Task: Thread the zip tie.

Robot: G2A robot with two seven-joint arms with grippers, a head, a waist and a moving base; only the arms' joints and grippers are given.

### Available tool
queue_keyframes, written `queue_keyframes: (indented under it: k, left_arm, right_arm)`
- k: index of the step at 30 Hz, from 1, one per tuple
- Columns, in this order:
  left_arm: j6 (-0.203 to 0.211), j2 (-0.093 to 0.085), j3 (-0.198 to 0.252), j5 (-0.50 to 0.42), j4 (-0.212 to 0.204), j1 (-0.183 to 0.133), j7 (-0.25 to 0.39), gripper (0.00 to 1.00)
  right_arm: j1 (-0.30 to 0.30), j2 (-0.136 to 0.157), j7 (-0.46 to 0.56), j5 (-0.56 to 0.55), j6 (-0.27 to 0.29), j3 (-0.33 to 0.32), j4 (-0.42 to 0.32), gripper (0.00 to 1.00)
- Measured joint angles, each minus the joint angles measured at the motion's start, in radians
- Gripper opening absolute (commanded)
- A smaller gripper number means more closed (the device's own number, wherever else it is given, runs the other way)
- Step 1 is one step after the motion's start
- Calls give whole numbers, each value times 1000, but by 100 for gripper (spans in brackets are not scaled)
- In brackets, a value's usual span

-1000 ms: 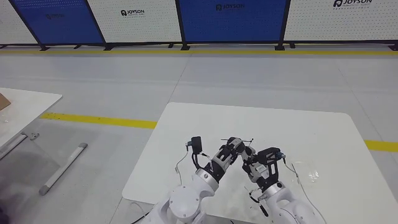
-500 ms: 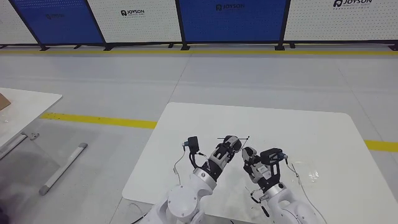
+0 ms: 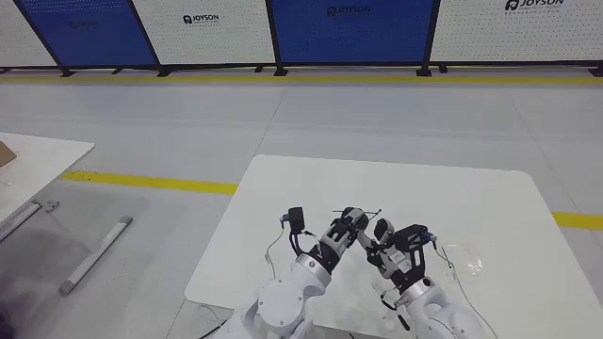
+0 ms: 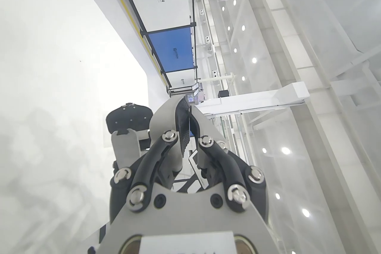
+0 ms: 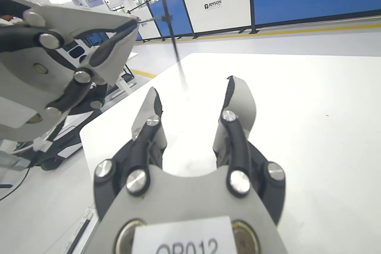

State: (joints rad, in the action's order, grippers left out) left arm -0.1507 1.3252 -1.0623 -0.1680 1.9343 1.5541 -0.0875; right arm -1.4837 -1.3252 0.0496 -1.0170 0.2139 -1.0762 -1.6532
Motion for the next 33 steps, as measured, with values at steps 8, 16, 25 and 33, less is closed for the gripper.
queue_keyframes:
  k: [8, 16, 25, 33]
  left_arm:
    - [9, 1, -7, -7, -2, 1, -9, 0]
    - [2, 1, 3, 4, 1, 2, 8, 0]
    - [-7, 1, 2, 6, 0, -3, 9, 0]
    - [-4, 2, 3, 0, -3, -8, 5, 0]
  right_arm:
    - [9, -2, 19, -4, -22, 10, 15, 41]
    - [5, -1, -2, 6, -26, 0, -8, 26]
    - [16, -4, -3, 15, -30, 7, 4, 0]
    - [17, -4, -6, 15, -35, 5, 8, 0]
